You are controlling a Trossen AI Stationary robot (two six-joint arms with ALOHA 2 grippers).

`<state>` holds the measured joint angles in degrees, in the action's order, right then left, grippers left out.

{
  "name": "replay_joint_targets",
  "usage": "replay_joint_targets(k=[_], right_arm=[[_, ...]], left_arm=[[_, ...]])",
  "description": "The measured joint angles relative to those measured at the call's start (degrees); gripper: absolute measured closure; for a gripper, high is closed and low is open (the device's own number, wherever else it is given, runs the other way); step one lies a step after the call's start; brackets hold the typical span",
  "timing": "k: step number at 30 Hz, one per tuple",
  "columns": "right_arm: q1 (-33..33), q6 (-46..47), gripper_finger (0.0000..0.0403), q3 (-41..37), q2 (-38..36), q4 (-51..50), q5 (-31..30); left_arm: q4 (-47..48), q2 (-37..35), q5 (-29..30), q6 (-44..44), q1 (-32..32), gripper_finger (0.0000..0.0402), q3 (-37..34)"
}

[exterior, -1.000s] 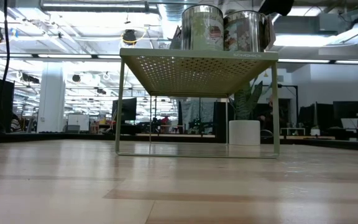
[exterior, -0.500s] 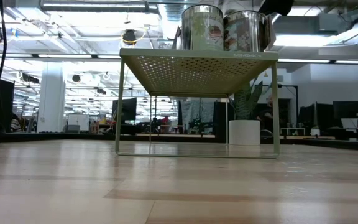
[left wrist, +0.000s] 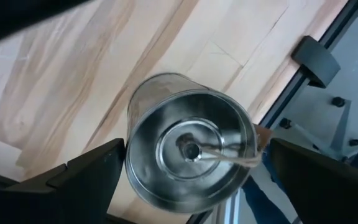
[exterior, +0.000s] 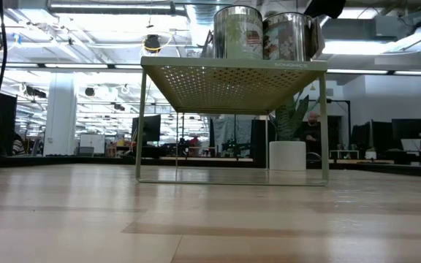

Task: Stock candles and holders on shelf
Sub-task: Put the silver scented candle can on the shelf aligned with the other silver scented candles

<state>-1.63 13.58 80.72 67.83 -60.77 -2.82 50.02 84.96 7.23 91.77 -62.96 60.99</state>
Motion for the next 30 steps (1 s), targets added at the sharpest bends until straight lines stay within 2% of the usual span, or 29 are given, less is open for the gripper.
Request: replay_joint_targets(k=[18, 26, 30], right_arm=[[0.0, 0.0, 0.0147, 0.0, 0.0, 0.0, 0.0], [0.0, 0.0, 0.0147, 0.0, 0.0, 0.0, 0.0], [0.0, 0.0, 0.0147, 0.0, 0.0, 0.0, 0.0]], left_arm=[[-1.1, 7.1, 0.0, -3.3, 0.0, 0.0002, 0.0], [0.7, 7.9, 0.0, -2.3, 0.0, 0.0002, 0.0], [2.2, 7.9, -2.8, 0.7, -0.1, 0.0005, 0.0]])
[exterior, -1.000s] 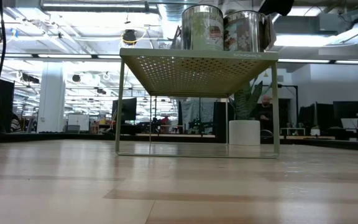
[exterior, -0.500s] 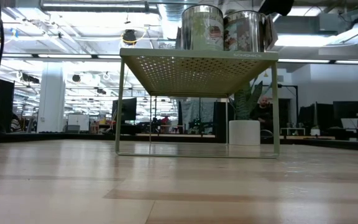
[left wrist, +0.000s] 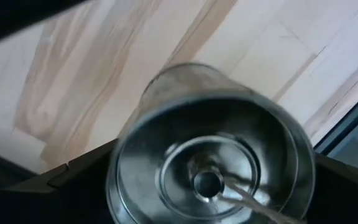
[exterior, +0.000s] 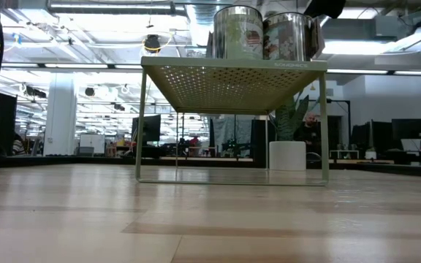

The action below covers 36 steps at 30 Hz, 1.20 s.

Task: Stock candles and holders on shelf
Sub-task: Put the silver scented candle can on the shelf aligned with the other silver scented candles

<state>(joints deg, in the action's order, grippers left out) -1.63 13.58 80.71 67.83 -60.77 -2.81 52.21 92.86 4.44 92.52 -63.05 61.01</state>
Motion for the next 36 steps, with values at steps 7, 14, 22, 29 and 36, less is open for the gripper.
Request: replay_joint_targets(k=[7, 14, 22, 29, 36], right_arm=[[0.0, 0.0, 0.0147, 0.0, 0.0, 0.0, 0.0], [0.0, 0.0, 0.0147, 0.0, 0.0, 0.0, 0.0], [0.0, 0.0, 0.0147, 0.0, 0.0, 0.0, 0.0], [0.0, 0.0, 0.0147, 0.0, 0.0, 0.0, 0.0], [0.0, 0.0, 0.0147, 0.0, 0.0, 0.0, 0.0]], left_arm=[[1.4, 0.0, -1.5, 3.7, 0.0, 0.0035, 0.0], [1.9, 0.0, -1.2, 5.9, 0.0, 0.0044, 0.0], [2.6, -0.2, -1.1, 7.0, 0.3, 0.0048, 0.0], [3.9, -0.3, -1.8, 7.2, 0.4, 0.0048, 0.0], [4.6, -0.7, -1.9, 7.0, 0.4, 0.0049, -0.1]])
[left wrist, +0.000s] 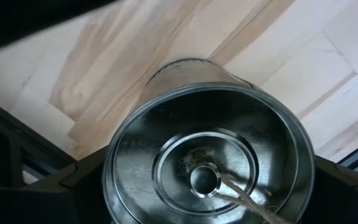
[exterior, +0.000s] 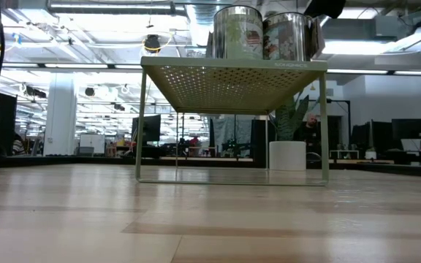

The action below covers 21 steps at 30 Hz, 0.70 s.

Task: Stock candles and holders on shelf
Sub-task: Put the silver scented candle can on the shelf aligned with the other silver scented candles

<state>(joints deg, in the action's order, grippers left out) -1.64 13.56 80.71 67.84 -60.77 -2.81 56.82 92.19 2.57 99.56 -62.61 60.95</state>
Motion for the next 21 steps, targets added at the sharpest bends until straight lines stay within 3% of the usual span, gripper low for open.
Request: replay_joint_targets(k=[12, 21], right_arm=[[0.0, 0.0, 0.0147, 0.0, 0.0, 0.0, 0.0], [0.0, 0.0, 0.0147, 0.0, 0.0, 0.0, 0.0]], left_arm=[[3.0, -7.1, 4.8, -0.3, 1.2, 0.0049, 0.0], [7.3, -16.8, 9.3, -0.3, 6.0, 0.0049, 0.0]])
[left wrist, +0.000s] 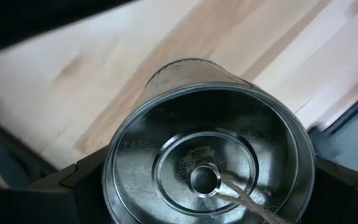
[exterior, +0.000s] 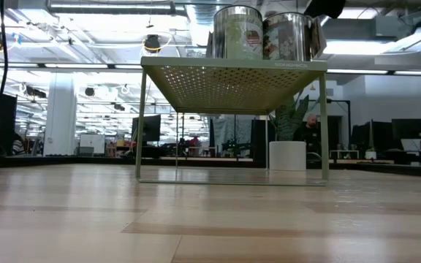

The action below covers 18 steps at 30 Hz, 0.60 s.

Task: Stock candles and holders on shelf
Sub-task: Put the silver scented candle can on the shelf aligned with the other silver scented candles

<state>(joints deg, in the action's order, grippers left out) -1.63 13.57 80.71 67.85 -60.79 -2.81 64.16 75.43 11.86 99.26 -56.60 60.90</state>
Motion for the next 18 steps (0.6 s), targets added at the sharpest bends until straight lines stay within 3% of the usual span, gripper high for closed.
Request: replay_joint_targets(k=[8, 18], right_arm=[[0.0, 0.0, 0.0147, 0.0, 0.0, 0.0, 0.0], [0.0, 0.0, 0.0147, 0.0, 0.0, 0.0, 0.0]], left_arm=[[0.5, -8.6, 4.7, -0.3, 7.9, 0.0043, 0.1], [-2.2, -9.9, 4.6, -3.9, 18.2, 0.0049, 0.1]])
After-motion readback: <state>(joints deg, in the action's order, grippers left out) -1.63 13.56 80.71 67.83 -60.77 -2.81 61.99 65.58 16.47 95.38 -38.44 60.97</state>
